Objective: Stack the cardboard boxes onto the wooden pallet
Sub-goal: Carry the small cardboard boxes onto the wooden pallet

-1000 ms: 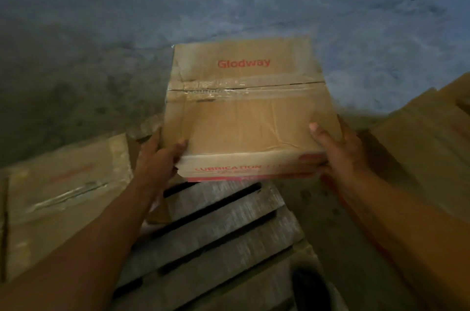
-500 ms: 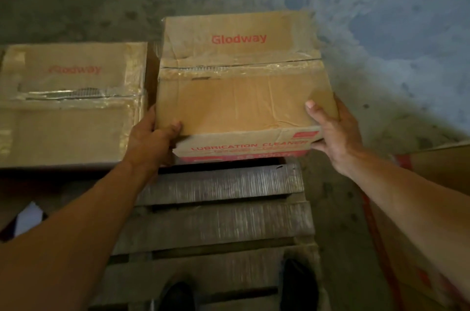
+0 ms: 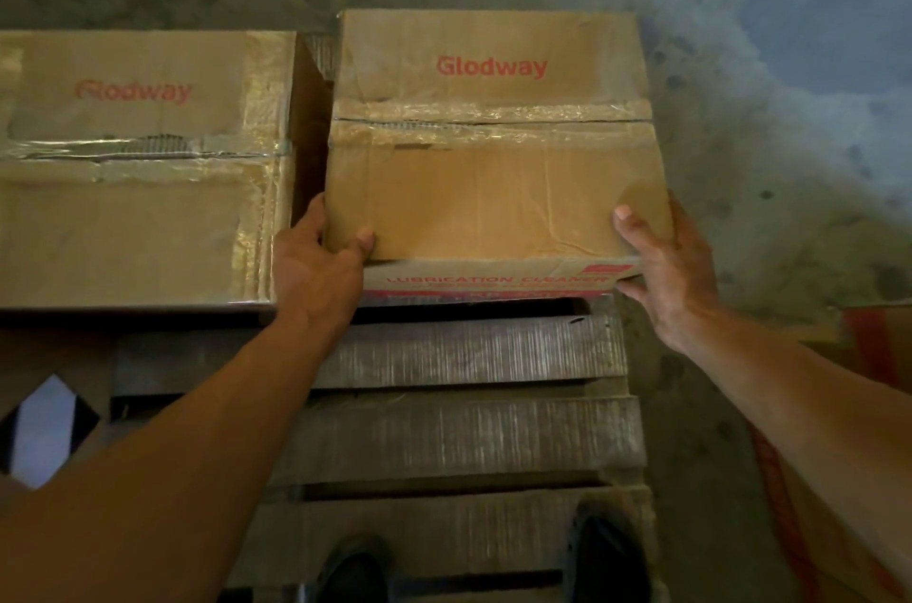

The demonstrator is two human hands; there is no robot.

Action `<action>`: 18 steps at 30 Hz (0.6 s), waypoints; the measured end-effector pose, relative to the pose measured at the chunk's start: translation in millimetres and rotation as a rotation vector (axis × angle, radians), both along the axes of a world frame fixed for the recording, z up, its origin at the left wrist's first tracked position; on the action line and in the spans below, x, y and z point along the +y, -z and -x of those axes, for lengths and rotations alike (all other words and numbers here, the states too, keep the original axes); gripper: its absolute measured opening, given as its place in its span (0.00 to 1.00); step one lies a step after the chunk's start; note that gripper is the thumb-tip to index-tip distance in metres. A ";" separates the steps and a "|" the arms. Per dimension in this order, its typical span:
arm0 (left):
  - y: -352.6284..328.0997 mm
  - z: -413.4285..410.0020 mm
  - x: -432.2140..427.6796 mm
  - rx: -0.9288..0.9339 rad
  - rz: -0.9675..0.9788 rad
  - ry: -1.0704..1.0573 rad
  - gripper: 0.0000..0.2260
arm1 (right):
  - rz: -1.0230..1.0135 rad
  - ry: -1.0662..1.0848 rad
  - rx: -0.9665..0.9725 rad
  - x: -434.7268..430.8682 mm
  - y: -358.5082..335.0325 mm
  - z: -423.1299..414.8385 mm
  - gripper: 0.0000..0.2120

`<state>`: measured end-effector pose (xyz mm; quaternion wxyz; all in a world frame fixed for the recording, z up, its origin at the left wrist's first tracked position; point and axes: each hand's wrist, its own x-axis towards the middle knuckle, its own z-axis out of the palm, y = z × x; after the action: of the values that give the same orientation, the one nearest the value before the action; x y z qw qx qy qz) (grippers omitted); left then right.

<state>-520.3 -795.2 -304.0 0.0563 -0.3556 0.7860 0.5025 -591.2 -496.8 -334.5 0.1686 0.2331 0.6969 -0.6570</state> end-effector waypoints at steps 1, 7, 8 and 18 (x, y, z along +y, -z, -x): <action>0.1 -1.0 0.4 -0.018 0.042 0.013 0.25 | 0.000 0.001 -0.005 -1.1 -0.1 -0.9 0.19; -4.4 -12.2 11.7 -0.123 0.286 -0.064 0.26 | 0.015 -0.018 -0.029 -6.8 0.7 -7.0 0.14; -5.0 -15.1 12.3 -0.140 0.307 -0.075 0.27 | 0.008 -0.021 -0.035 -8.4 0.1 -7.9 0.13; -2.6 -20.5 13.8 -0.196 0.393 -0.101 0.23 | -0.166 -0.093 -0.042 -16.7 1.2 -20.4 0.23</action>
<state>-499.9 -781.4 -301.4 0.0370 -0.4457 0.8409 0.3047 -570.8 -513.5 -335.7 0.1937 0.2273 0.7553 -0.5834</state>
